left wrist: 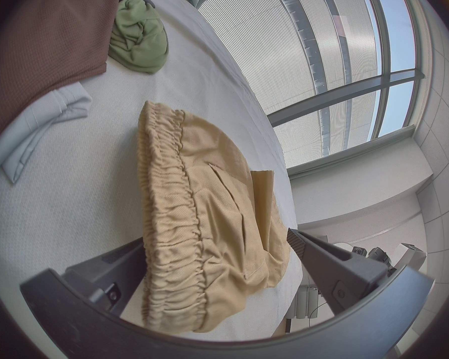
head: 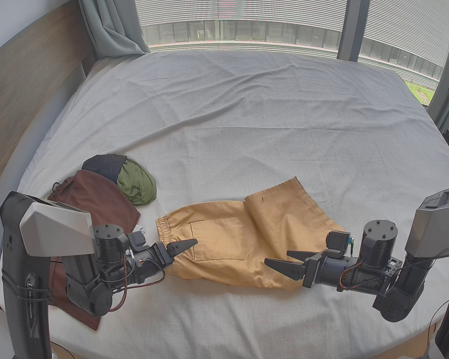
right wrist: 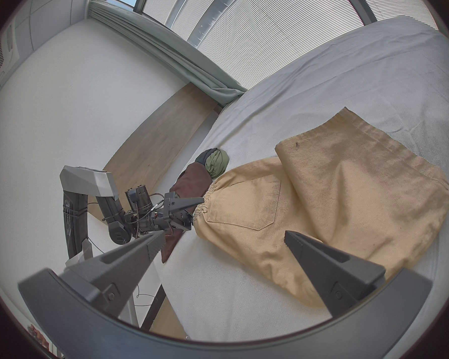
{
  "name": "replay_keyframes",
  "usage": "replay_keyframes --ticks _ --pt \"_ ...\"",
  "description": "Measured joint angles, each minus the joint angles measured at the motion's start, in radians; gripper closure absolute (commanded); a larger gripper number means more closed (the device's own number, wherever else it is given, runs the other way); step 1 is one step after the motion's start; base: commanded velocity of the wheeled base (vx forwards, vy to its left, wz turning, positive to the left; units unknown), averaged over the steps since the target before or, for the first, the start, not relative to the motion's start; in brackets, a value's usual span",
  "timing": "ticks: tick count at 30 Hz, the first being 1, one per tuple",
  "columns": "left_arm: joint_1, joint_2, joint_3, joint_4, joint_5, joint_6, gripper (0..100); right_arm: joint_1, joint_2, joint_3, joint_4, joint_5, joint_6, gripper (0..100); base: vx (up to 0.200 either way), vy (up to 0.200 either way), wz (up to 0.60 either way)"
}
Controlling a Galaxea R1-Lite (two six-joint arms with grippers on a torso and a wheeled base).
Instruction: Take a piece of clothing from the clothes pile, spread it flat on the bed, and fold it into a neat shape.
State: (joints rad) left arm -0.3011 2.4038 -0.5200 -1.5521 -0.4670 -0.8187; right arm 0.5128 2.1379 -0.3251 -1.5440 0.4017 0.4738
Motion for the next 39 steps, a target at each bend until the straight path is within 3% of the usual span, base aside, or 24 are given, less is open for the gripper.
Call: replay_keyframes --ticks 10,11,20,29,39 --pt "0.002 -0.012 0.006 0.0 0.023 0.005 0 0.0 0.002 0.0 0.0 0.0 0.0 0 0.0 0.0 0.0" --pt "0.002 -0.011 0.007 0.0 0.024 0.005 100 0.0 0.002 0.0 0.0 0.0 0.0 0 0.0 0.0 0.0" --pt "0.002 -0.008 0.018 -0.001 0.026 0.014 100 0.0 0.003 0.001 0.0 0.0 0.0 0 0.0 0.0 0.0" --pt "0.013 -0.008 0.032 0.0 0.025 0.13 100 0.0 0.006 0.0 0.0 0.0 0.0 0 0.0 0.0 0.0" --pt "0.045 -0.029 0.051 0.0 0.022 0.149 100 -0.005 0.01 0.0 0.0 0.0 0.0 0 0.0 0.0 0.0"
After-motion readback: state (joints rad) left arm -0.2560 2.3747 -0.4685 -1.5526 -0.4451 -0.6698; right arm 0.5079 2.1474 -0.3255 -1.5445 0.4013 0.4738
